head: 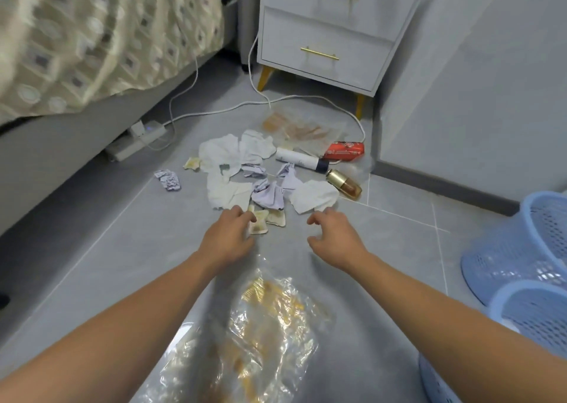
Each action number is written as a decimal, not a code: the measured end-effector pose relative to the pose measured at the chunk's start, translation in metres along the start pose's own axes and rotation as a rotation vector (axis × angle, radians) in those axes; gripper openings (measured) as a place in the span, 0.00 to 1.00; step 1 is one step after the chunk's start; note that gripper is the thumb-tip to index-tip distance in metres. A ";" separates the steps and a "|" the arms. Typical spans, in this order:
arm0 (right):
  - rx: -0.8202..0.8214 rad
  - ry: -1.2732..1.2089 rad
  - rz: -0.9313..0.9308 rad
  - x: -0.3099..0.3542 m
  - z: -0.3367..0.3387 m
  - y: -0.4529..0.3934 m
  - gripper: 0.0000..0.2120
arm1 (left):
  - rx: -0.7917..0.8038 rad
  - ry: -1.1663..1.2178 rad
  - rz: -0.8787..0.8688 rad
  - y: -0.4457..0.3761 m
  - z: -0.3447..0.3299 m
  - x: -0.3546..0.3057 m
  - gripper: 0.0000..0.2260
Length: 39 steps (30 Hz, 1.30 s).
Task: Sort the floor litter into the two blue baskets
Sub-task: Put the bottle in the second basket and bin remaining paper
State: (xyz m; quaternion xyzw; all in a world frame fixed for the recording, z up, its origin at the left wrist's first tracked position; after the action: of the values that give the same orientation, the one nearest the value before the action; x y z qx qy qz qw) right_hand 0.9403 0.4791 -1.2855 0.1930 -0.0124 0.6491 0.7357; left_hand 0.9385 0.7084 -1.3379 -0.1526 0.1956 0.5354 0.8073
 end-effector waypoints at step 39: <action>-0.553 -0.398 -0.353 -0.194 0.208 0.179 0.07 | -0.139 0.301 -0.628 -0.017 0.051 -0.366 0.07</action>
State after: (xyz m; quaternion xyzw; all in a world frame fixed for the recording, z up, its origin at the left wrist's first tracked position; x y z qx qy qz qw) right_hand 0.7868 0.2476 -1.0975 0.1085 -0.2962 0.4345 0.8437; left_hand 0.8343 0.4311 -1.1170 -0.3371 0.2188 0.2450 0.8823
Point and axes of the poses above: each hand's wrist, its own y-axis away from the middle knuckle, its own z-axis out of the back of the hand, x = y × z, the point moved 7 cm from there along -y, towards the middle knuckle, and after that the axes turned 15 degrees about -z, right-handed, at the moved point
